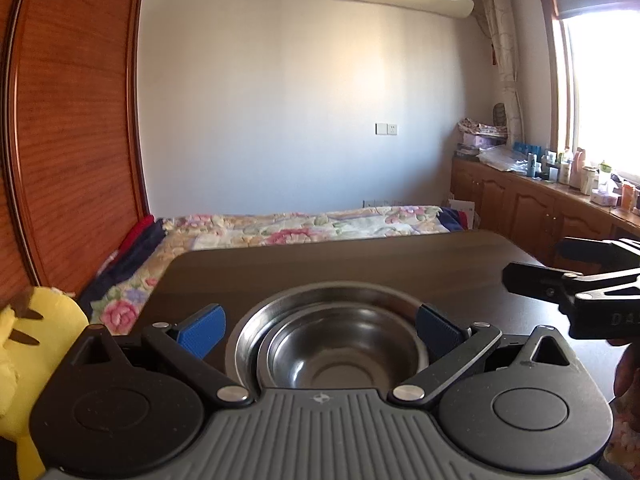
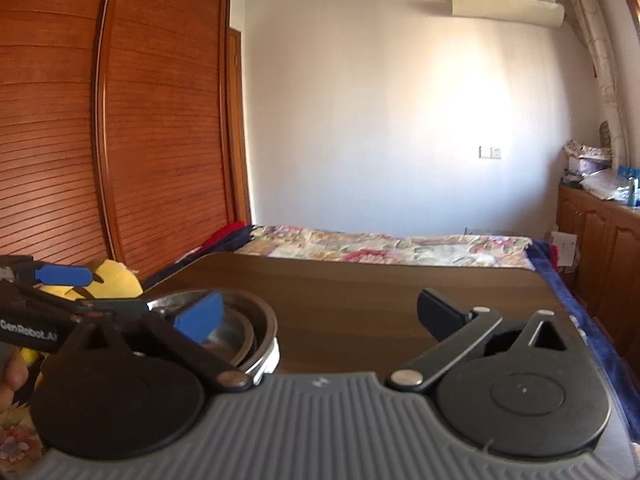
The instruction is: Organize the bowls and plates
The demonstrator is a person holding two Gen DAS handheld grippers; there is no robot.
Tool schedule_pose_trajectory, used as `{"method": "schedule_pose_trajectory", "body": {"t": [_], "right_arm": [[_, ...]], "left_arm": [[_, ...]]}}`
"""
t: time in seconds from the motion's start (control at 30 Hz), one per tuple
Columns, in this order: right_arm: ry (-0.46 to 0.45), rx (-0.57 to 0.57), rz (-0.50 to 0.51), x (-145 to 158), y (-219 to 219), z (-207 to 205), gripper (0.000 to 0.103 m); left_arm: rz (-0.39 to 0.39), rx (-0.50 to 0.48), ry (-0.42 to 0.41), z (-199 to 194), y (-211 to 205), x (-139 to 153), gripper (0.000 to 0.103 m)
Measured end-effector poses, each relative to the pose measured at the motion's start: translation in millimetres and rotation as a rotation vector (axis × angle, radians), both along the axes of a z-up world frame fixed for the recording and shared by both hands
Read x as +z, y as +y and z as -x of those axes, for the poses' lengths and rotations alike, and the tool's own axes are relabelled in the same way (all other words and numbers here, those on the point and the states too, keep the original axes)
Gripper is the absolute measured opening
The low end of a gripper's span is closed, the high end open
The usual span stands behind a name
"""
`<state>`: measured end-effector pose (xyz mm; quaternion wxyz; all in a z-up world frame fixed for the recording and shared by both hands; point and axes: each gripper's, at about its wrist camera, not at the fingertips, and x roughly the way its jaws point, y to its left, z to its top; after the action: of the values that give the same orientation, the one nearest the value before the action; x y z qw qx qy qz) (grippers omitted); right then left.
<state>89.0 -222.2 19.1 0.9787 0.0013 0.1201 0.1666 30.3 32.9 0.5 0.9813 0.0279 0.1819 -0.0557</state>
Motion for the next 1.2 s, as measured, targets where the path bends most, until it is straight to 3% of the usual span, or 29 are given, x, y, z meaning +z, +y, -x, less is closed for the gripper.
{"method": "schedule_pose_trajectory", "body": {"t": [0.33,0.57,1.2], "right_arm": [[-0.057,-0.092,0.038,19,-14,21,0.103],[-0.046,-0.146,0.006,21,-29,27,0.103],[-0.011,-0.224,0.014,5,-34,37,0.103]], "left_arm": [[-0.025,0.000,-0.031,13,-28,22,0.103],[-0.032,0.012,-0.056,22,-36,27,0.103],[-0.046,0.056,-0.010,34,-25,6,0.103]]}}
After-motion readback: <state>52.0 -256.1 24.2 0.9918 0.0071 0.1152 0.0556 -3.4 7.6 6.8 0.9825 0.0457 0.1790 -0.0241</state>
